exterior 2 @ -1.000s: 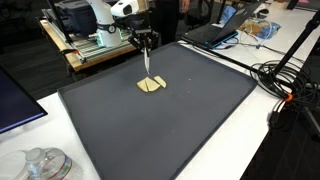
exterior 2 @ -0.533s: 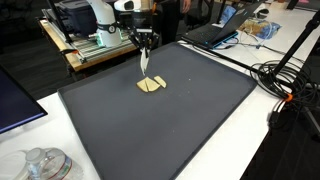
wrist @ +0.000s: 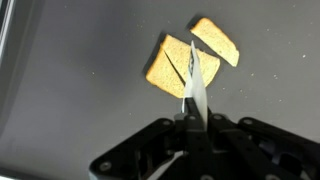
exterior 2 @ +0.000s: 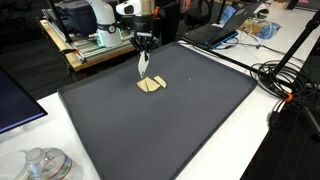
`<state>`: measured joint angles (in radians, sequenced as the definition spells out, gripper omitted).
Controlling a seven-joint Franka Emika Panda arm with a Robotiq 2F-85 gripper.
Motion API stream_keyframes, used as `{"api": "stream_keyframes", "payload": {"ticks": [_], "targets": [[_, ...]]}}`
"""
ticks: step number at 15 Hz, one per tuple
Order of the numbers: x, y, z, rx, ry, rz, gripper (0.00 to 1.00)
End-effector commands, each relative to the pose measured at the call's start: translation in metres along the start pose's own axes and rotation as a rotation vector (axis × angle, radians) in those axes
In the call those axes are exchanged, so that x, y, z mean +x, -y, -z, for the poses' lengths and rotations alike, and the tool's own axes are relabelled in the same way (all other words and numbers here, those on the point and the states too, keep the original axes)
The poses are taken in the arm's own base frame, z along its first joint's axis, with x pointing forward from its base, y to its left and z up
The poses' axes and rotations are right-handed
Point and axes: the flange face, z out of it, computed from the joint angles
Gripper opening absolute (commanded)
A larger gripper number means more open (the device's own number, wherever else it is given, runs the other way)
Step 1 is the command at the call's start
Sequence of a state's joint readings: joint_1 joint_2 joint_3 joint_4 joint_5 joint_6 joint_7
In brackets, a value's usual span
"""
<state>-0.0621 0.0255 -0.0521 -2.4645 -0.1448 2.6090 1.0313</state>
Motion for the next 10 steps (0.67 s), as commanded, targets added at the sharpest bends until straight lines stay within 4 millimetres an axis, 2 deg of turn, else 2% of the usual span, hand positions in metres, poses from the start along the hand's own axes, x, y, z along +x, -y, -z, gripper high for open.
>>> {"api": "stream_keyframes", "payload": {"ticks": [1, 6, 7, 10], "targets": [[0.004, 0.013, -0.027, -0.101, -0.043, -0.134, 0.01], [-0.02, 0.026, -0.05, -0.153, -0.095, -0.253, 0.01], [-0.026, 0.031, -0.051, -0.145, -0.117, -0.274, 0.01], [-0.028, 0.037, -0.051, -0.145, -0.242, -0.336, 0.01]]}}
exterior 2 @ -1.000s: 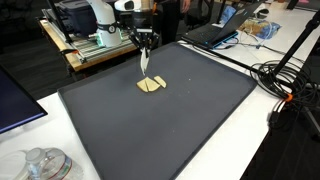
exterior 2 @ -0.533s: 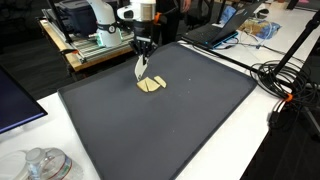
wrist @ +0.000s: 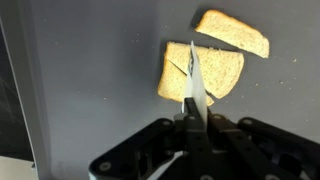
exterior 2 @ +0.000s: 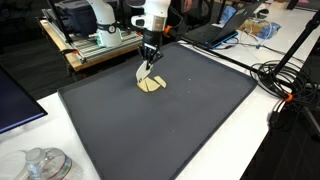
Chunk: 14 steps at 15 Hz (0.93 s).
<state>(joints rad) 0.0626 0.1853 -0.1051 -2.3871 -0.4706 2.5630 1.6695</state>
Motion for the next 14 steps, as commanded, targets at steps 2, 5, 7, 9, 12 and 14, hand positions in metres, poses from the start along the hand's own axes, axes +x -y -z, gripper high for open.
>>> {"api": "stream_keyframes", "payload": {"ticks": [2, 5, 7, 9, 12, 14], "targets": [[-0.01, 0.008, -0.001, 0.011, -0.159, -0.109, 0.01], [-0.015, 0.003, -0.003, 0.006, -0.138, -0.103, 0.04], [-0.02, 0.003, -0.005, 0.002, -0.148, -0.118, 0.04], [-0.024, 0.005, -0.009, 0.006, -0.168, -0.106, 0.01], [-0.039, 0.008, -0.01, 0.026, -0.177, -0.09, 0.01], [-0.047, 0.009, -0.012, 0.035, -0.189, -0.076, 0.01]]}}
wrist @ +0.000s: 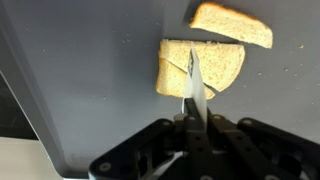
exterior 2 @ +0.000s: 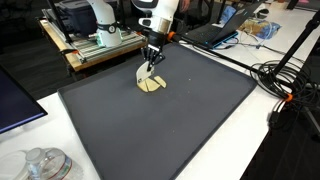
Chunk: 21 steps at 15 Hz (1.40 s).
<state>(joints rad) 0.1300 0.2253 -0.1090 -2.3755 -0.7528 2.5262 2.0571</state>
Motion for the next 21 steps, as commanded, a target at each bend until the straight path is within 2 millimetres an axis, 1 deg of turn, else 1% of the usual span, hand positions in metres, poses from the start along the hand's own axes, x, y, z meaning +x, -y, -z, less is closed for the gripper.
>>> {"api": "stream_keyframes", "payload": {"ticks": [1, 3, 6, 10, 14, 15, 21], "targets": [[-0.015, 0.004, 0.0, 0.037, -0.041, 0.004, 0.01], [-0.02, 0.003, -0.001, 0.051, -0.067, -0.003, 0.01], [-0.027, 0.001, -0.007, 0.058, -0.096, -0.004, 0.01], [-0.035, -0.004, -0.019, 0.049, -0.111, -0.01, 0.01], [-0.044, -0.009, -0.037, 0.02, -0.103, -0.005, 0.01], [-0.043, -0.01, -0.043, 0.009, -0.096, -0.001, 0.01], [-0.035, -0.008, -0.051, 0.022, -0.031, 0.015, 0.01]]}}
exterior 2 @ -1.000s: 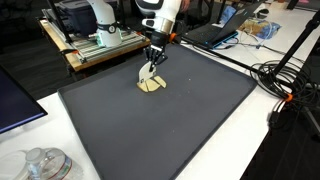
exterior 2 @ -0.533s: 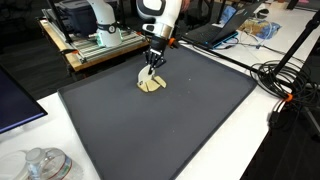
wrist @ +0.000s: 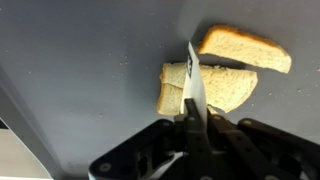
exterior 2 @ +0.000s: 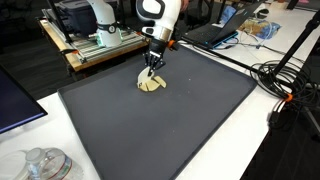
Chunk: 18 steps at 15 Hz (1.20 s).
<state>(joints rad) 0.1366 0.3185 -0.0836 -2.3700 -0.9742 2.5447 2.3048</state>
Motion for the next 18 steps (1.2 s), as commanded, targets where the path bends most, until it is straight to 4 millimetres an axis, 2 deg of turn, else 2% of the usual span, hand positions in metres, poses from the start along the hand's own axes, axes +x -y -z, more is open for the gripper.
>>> {"api": "stream_keyframes", "payload": {"ticks": [1, 10, 18], "targets": [[0.003, 0.0, -0.022, 0.001, 0.071, 0.014, 0.01], [0.034, -0.003, -0.042, 0.02, 0.134, 0.029, 0.01], [0.065, -0.003, -0.054, 0.019, 0.111, -0.006, 0.01]]}}
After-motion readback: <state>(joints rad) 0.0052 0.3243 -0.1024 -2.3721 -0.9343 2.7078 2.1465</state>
